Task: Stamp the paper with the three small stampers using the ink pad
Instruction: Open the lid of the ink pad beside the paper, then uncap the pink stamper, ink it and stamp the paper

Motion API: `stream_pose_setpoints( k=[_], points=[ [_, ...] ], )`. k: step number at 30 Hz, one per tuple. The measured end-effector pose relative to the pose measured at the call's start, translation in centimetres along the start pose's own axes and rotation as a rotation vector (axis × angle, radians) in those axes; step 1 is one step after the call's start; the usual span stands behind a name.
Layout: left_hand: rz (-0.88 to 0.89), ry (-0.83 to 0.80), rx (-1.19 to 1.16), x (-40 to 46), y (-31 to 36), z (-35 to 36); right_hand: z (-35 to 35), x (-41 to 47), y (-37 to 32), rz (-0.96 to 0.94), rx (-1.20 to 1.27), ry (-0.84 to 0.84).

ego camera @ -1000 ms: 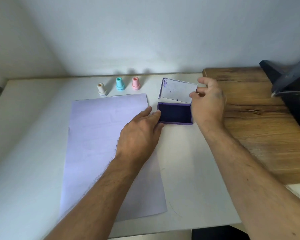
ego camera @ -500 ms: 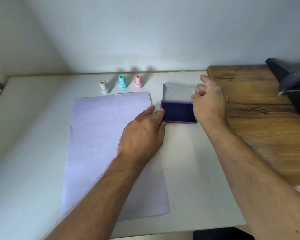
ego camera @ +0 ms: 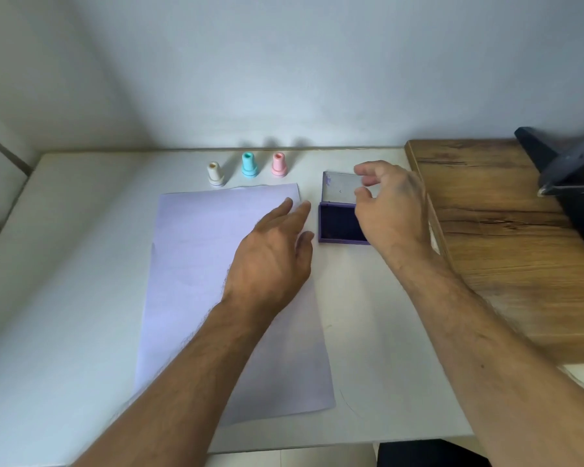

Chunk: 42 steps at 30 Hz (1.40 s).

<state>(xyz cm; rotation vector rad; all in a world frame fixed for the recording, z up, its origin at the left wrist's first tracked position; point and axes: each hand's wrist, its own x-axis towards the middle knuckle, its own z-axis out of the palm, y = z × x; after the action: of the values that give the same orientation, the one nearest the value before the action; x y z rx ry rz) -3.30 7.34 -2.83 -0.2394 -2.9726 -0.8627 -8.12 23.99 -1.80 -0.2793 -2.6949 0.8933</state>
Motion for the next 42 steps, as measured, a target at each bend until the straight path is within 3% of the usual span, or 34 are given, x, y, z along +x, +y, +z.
stream_pose_setpoints(
  k=[10, 17, 23, 29, 36, 42],
  points=[
    [-0.074, 0.122, 0.000, 0.3, -2.9, -1.9, 3.0, -1.2, -4.2, -0.103, 0.011, -0.103],
    [-0.150, 0.198, -0.021, 0.8, -4.0, -2.9, 6.8, 1.1, -8.0, -0.212, -0.271, -0.112],
    [-0.143, 0.213, -0.026, 1.0, -4.2, -3.0, 8.5, 1.8, -9.2, -0.173, -0.380, -0.111],
    [-0.190, 0.208, -0.136, 0.6, -4.2, -3.7, 6.4, 0.3, -8.9, -0.067, -0.052, -0.068],
    [-0.344, 0.083, -0.719, -0.4, -2.4, -5.9, 1.9, -4.3, -9.2, 0.188, 0.520, -0.125],
    [-0.350, 0.011, -0.928, -0.5, -2.7, -5.6, 1.0, -5.3, -7.9, 0.356, 0.724, -0.259]
  ],
)
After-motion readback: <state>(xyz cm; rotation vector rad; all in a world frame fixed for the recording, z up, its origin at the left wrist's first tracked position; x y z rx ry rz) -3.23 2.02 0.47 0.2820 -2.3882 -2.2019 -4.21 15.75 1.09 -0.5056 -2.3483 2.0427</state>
